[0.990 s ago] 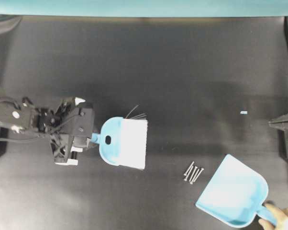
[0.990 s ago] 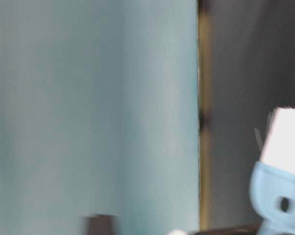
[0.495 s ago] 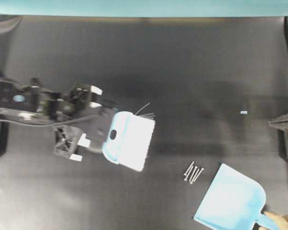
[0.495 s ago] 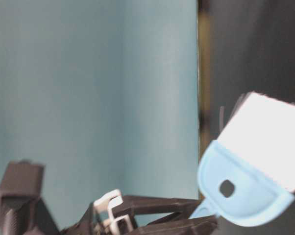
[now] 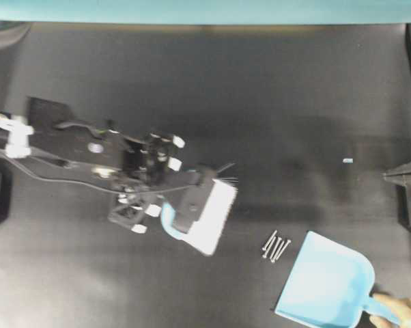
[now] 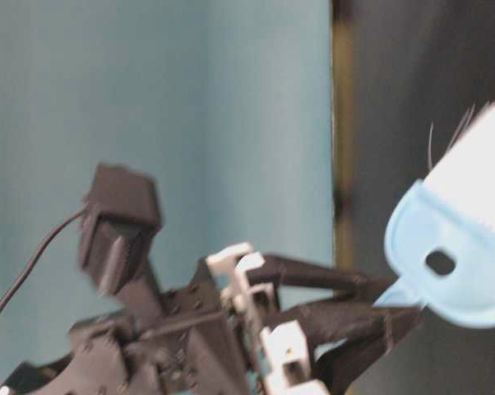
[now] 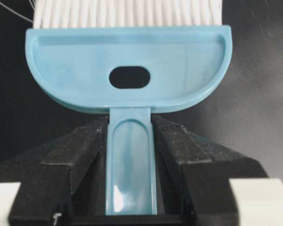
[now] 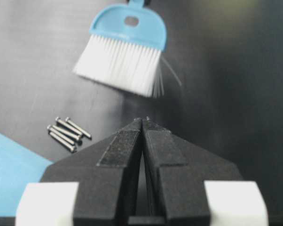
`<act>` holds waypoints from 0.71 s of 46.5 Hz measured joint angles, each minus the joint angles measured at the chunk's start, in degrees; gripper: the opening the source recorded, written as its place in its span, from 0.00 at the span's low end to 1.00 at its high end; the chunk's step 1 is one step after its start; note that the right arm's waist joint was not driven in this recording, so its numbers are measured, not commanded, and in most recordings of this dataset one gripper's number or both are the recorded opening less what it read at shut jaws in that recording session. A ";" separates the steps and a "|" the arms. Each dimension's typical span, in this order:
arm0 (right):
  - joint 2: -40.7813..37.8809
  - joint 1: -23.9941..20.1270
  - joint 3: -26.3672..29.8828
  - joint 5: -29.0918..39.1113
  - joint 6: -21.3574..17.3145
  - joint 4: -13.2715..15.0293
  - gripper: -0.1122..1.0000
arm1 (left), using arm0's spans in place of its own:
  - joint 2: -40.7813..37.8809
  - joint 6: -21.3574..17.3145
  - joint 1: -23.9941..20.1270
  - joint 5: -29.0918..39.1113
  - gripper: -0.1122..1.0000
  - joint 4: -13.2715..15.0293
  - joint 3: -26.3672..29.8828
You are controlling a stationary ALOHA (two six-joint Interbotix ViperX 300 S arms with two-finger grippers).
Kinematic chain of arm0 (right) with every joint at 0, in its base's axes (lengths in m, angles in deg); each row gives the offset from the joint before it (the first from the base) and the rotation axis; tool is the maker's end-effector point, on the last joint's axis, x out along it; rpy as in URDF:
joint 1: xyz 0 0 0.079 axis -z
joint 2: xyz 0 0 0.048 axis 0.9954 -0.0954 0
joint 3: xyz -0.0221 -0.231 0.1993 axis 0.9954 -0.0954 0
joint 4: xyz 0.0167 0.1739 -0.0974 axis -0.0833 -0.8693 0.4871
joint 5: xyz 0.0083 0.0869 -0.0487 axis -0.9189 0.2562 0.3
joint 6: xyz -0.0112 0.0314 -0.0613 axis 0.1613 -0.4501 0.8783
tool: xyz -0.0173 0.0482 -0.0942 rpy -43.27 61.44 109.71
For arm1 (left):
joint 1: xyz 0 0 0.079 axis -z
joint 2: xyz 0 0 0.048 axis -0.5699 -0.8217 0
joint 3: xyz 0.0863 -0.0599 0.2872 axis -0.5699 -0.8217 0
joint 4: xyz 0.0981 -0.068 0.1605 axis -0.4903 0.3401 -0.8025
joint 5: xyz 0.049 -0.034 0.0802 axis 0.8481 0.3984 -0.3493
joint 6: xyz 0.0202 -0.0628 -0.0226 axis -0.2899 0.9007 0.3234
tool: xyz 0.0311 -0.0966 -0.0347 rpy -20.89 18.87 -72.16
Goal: Hold the dustpan with a person, while the left arm uses a hand brush to gather the screws into the dustpan.
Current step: 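Lift the brush and carry it toward the screws, then sweep the screws with the brush into the held dustpan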
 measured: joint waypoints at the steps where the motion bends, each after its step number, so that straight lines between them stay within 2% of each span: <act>1: 0.00 0.00 0.00 0.00 0.00 0.09 0.10 | -0.53 0.00 0.00 -0.09 0.38 0.00 0.26; 18: 0.00 0.00 0.00 0.09 0.00 0.09 0.10 | -5.54 -0.35 1.14 -3.96 0.38 0.09 3.78; 33: 0.00 0.00 0.00 0.09 0.00 0.09 0.10 | -10.81 -0.35 3.25 -4.39 0.38 0.00 9.49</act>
